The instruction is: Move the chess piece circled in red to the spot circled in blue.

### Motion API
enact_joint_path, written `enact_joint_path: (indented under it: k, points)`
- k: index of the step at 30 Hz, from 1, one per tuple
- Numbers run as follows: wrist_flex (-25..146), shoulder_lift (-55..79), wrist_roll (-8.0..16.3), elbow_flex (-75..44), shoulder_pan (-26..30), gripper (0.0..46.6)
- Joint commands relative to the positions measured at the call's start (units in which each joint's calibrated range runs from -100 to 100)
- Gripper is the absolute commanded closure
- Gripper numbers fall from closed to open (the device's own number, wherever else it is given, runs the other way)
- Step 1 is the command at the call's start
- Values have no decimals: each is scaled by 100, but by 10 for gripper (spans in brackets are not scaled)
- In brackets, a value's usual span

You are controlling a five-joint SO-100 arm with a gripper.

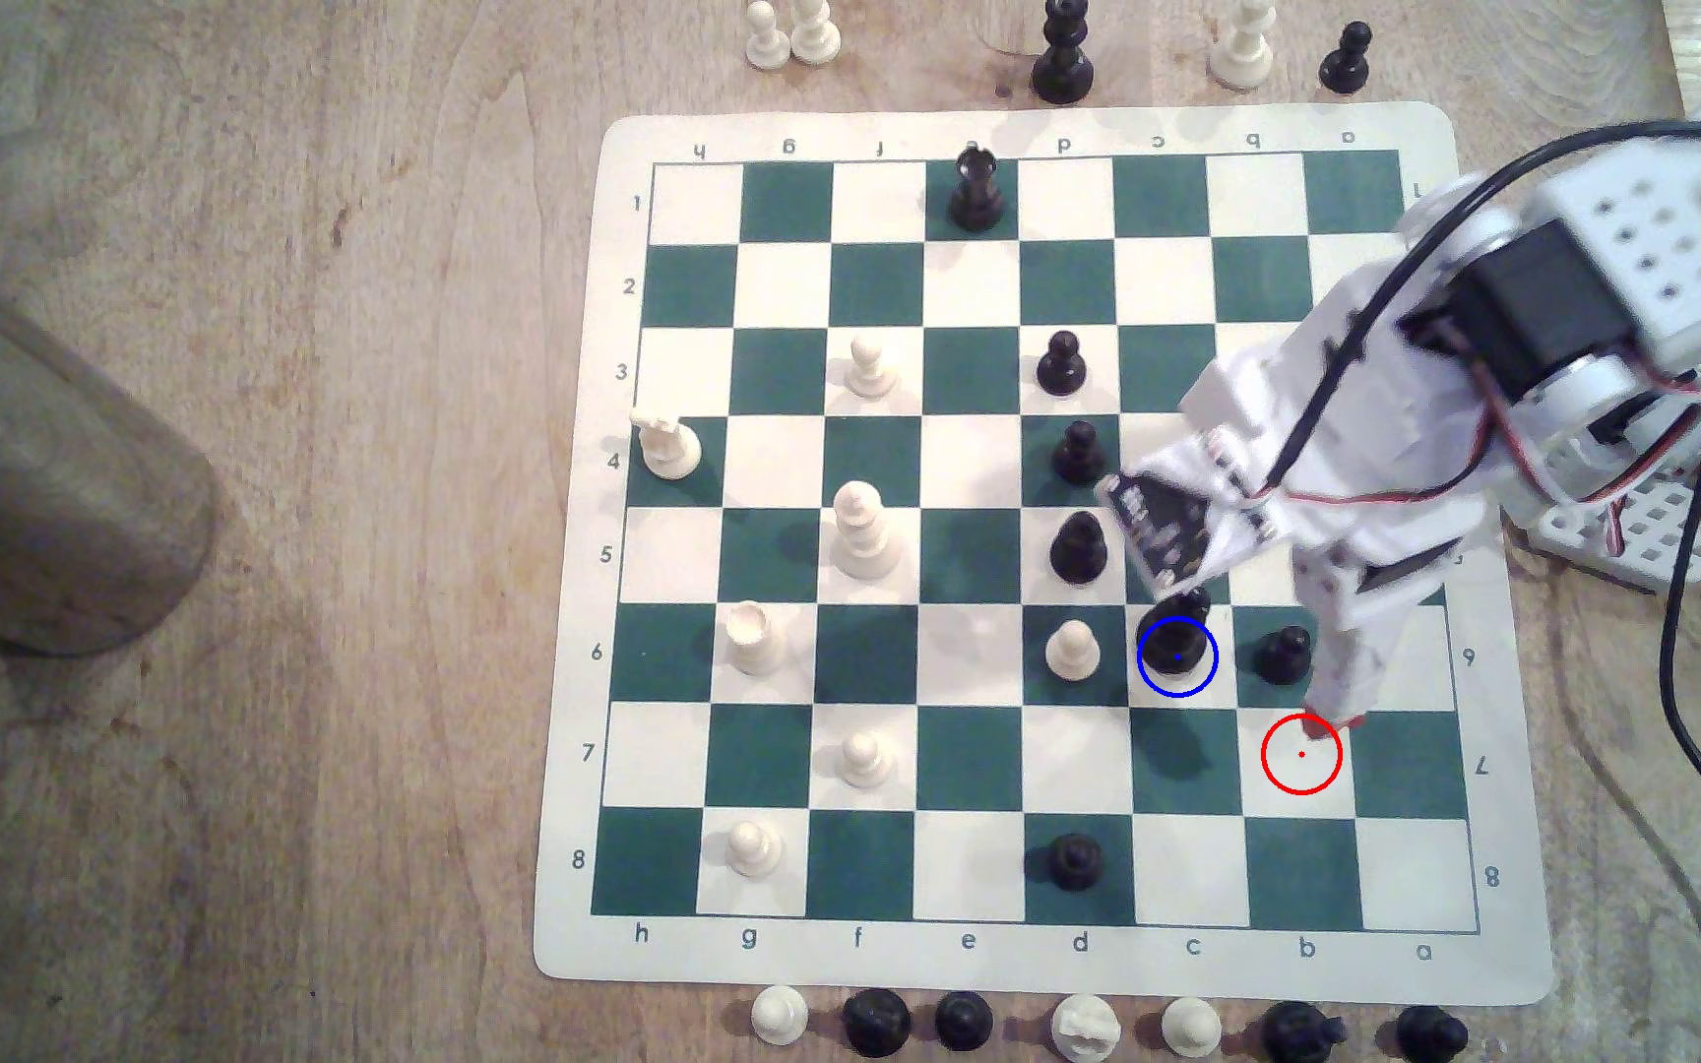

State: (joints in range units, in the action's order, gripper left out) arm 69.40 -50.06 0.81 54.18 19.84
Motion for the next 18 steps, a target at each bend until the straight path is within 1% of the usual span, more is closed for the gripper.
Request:
enact_joint_path:
  k: [1,6,10,14,15,17,18]
  points:
    - [447,-647,10,-332,7,134]
    - [898,-1029,24,-540,15,136]
    - [1258,-1428,10,-794,-126,156]
    - [1495,-1445,-137,-1157,-595,158]
    - [1569,-1471,-205,-1229,-768,168]
    - [1618,-1632,-215,-1184,-791,192]
    - [1659,-1717,-215,-1148,-791,215]
